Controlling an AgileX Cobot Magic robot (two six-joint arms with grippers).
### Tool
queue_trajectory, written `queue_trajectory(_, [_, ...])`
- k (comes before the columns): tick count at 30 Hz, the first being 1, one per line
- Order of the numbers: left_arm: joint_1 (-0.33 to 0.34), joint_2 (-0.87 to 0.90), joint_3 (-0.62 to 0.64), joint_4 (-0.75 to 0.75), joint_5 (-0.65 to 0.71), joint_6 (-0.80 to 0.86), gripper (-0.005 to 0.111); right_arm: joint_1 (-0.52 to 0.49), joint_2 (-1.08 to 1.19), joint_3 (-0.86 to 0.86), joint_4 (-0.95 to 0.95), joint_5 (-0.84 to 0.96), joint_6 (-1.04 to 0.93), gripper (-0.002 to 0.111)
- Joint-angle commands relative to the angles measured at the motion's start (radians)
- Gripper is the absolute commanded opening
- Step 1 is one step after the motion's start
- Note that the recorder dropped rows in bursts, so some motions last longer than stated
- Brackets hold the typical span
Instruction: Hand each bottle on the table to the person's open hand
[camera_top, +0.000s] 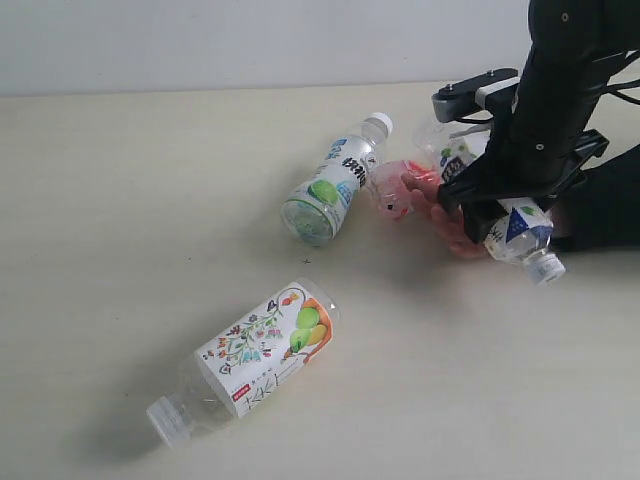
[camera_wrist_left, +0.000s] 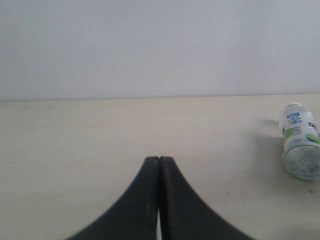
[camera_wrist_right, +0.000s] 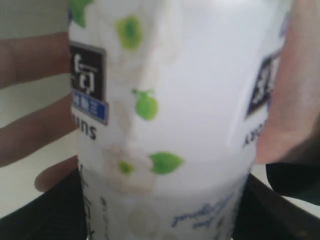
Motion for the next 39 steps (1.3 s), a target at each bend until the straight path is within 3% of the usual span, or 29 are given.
queue_trajectory(1, [0.002, -0.007, 0.0, 0.0, -0.005, -0.006, 0.0, -0.005, -0.001, -0.006, 0.0, -0.016, 0.014, 0.07])
queue_trajectory(6, [0.002, -0.007, 0.0, 0.0, -0.005, -0.006, 0.0, -0.005, -0.001, -0.006, -0.007, -0.019, 0.029, 0.076])
queue_trajectory(14, [0.002, -0.007, 0.0, 0.0, -0.005, -0.006, 0.0, -0.005, -0.032, -0.033, -0.007, 0.02, 0.001, 0.076])
queue_trajectory(25, [0.002, -0.007, 0.0, 0.0, -0.005, -0.006, 0.0, -0.005, -0.349, 0.013, 0.013, -0.03, -0.031, 0.074])
queue_trajectory(27, [0.002, -0.007, 0.0, 0.0, -0.005, -0.006, 0.0, -0.005, -0.443, 0.062, 0.055, -0.073, -0.035, 0.066])
queue_trajectory(35, [0.002, -0.007, 0.0, 0.0, -0.005, -0.006, 0.0, -0.005, -0.894, 0.377, 0.08, -0.231, -0.012, 0.013])
queue_trajectory(39, [0.002, -0.007, 0.0, 0.0, -0.005, -0.006, 0.0, -0.005, -1.068, 0.504, 0.075, -0.265, 0.017, 0.0])
